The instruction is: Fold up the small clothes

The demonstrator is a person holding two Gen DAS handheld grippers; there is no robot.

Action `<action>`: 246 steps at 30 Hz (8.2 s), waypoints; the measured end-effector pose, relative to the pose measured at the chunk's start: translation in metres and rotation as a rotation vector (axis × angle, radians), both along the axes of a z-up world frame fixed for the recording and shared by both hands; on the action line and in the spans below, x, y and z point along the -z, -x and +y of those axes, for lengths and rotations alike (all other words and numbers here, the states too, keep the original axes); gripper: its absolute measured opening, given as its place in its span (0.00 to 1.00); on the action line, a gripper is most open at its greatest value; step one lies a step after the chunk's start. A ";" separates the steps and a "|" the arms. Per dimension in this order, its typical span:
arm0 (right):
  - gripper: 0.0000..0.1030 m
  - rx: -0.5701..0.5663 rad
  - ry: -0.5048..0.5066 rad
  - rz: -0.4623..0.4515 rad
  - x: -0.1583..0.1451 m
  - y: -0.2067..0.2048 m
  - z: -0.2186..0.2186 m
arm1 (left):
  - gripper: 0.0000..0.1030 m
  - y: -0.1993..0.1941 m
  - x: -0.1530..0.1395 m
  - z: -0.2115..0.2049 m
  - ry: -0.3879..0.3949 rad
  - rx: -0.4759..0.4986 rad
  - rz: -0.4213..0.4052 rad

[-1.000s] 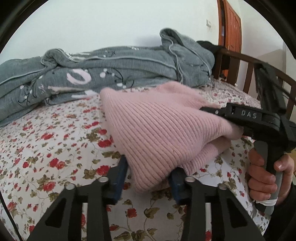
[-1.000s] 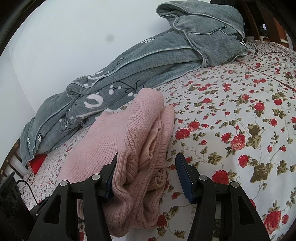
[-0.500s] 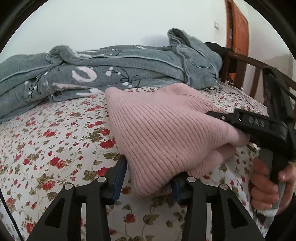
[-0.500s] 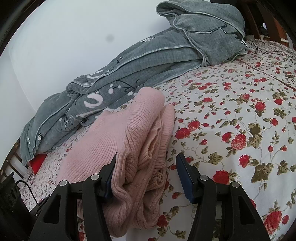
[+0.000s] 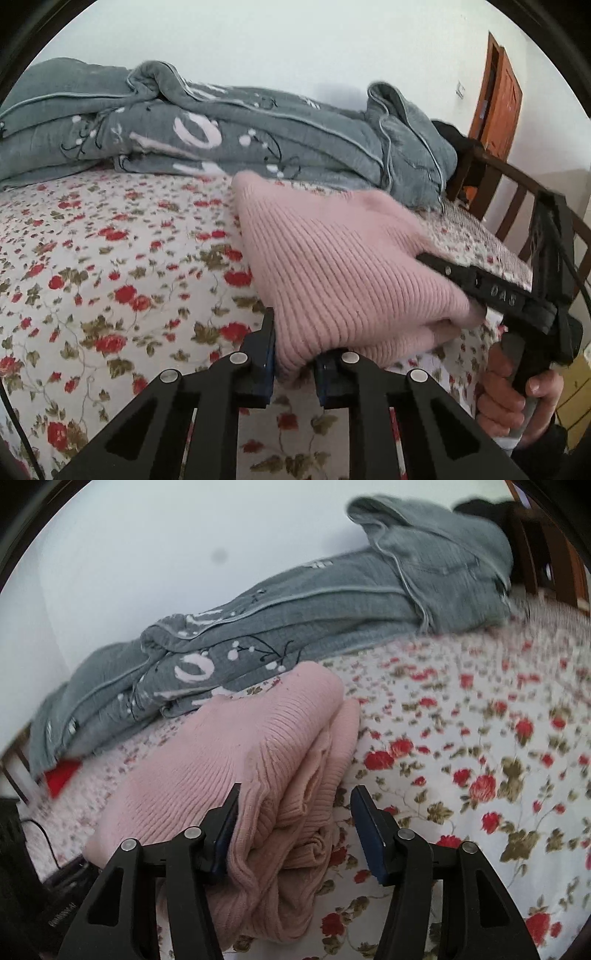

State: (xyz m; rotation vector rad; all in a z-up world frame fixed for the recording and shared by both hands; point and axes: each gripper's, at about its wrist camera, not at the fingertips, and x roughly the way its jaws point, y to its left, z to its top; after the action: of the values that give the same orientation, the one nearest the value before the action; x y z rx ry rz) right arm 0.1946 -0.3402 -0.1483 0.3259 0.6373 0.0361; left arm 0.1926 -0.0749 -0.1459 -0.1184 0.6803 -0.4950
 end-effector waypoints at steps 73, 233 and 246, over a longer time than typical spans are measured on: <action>0.48 -0.351 -0.087 0.101 -0.009 0.000 0.118 | 0.62 -0.005 -0.032 0.083 -0.143 -0.084 -0.057; 0.54 -0.289 0.155 0.124 0.005 -0.127 0.118 | 0.76 -0.156 -0.009 0.109 -0.071 0.001 0.051; 0.55 -0.286 0.157 0.121 0.004 -0.126 0.118 | 0.76 -0.147 -0.015 0.108 -0.027 0.052 0.010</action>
State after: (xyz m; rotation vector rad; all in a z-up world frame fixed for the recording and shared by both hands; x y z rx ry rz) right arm 0.3209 -0.2222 -0.1527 0.0837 0.7984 0.2399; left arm 0.3393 0.0336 -0.1306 -0.0775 0.7009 -0.5356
